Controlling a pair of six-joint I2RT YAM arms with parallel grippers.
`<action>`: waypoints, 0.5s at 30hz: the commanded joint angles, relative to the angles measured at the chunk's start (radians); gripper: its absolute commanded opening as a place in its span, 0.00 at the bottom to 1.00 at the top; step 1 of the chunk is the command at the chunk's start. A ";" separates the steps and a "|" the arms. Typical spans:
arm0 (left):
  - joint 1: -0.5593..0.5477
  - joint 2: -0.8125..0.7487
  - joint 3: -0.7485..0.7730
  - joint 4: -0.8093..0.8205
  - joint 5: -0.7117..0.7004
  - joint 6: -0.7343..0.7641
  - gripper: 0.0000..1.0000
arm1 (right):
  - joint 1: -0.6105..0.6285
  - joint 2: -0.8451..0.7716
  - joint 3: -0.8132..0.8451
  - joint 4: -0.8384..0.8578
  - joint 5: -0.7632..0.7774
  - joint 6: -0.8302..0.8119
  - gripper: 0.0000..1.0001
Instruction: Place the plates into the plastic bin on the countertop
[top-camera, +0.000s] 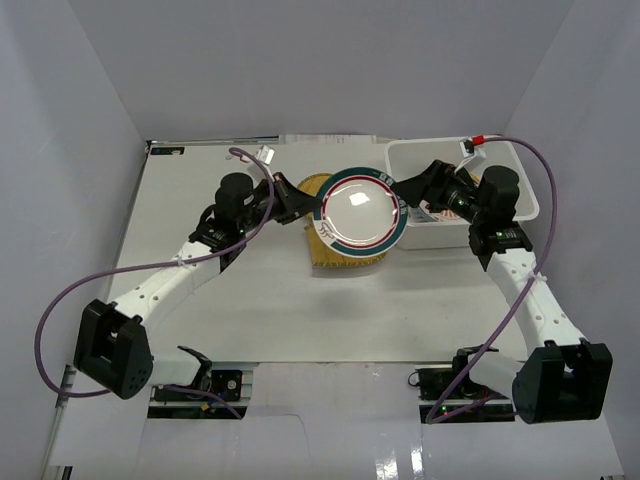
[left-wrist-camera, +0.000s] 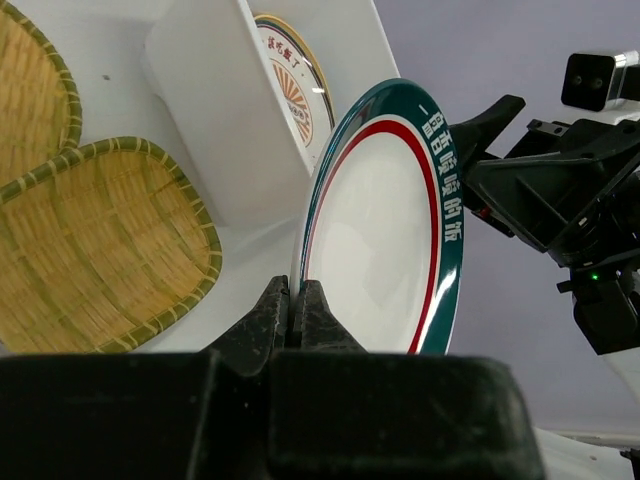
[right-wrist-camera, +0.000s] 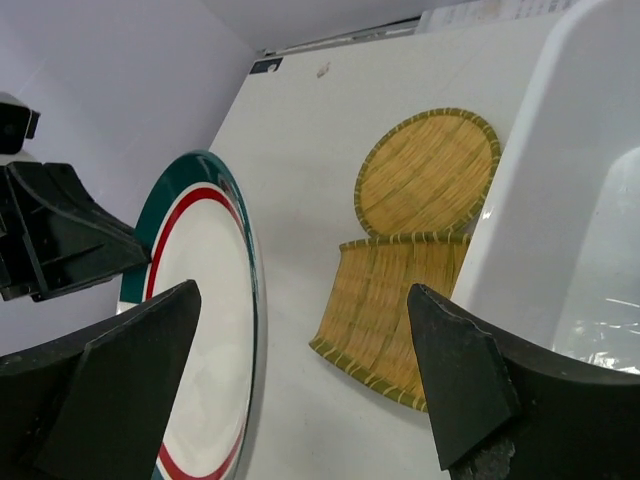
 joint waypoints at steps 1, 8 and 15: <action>-0.038 0.026 0.062 0.105 -0.012 0.008 0.00 | -0.005 0.007 -0.028 0.012 -0.092 -0.019 0.90; -0.070 0.102 0.104 0.099 -0.067 0.058 0.02 | 0.001 0.023 -0.037 0.044 -0.149 0.021 0.10; -0.070 0.151 0.128 -0.027 -0.249 0.142 0.68 | -0.146 0.059 0.035 0.047 -0.026 0.058 0.08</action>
